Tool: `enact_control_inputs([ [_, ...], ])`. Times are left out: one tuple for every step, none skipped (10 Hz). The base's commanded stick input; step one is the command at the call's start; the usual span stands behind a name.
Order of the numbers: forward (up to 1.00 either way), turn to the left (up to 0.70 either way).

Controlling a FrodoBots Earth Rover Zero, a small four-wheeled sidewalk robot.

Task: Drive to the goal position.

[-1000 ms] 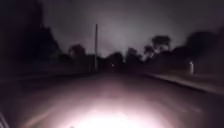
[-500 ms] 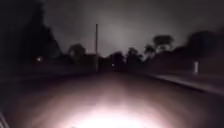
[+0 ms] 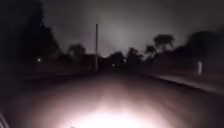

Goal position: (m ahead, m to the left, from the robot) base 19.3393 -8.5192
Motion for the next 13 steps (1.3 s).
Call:
enact_control_inputs([
  [0.7, 0.0],
  [0.7, 0.0],
  [0.7, 0.0],
  [0.7, 0.0],
  [0.7, 0.0],
  [0.7, 0.0],
  [0.7, 0.0],
  [0.7, 0.0],
  [0.7, 0.0],
  [0.7, 0.0],
  [0.7, 0.0],
  [0.7, 0.0],
  [0.7, 0.0],
])
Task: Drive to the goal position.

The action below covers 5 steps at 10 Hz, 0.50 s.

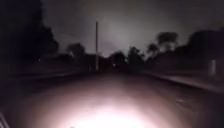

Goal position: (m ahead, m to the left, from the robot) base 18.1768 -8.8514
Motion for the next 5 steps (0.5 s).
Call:
enact_control_inputs([
  [0.7, 0.0],
  [0.7, 0.0],
  [0.7, 0.0],
  [0.7, 0.0],
  [0.7, 0.0],
])
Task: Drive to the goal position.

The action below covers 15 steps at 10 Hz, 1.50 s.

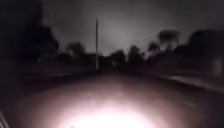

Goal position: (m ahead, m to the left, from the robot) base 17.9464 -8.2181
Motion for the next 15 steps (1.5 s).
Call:
enact_control_inputs([
  [0.7, 0.0],
  [0.7, 0.0],
  [0.7, 0.0],
  [0.7, 0.0],
  [0.7, 0.0],
  [0.7, 0.0],
  [0.7, -0.21],
  [0.7, -0.35],
  [0.7, -0.35],
  [0.7, -0.35],
  [0.7, -0.33],
  [0.7, 0.0],
  [0.7, 0.0],
  [0.7, 0.0],
  [0.7, 0.0],
])
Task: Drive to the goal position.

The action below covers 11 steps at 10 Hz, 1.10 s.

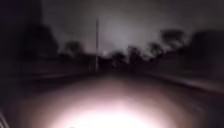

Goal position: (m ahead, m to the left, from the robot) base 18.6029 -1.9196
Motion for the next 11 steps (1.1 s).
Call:
enact_control_inputs([
  [0.7, 0.0],
  [0.7, 0.0],
  [0.7, 0.0],
  [0.7, 0.0],
  [0.7, 0.0],
  [0.7, 0.0],
  [0.7, 0.0],
  [0.7, 0.0],
  [0.7, 0.0],
  [0.7, 0.0],
  [0.7, 0.0],
])
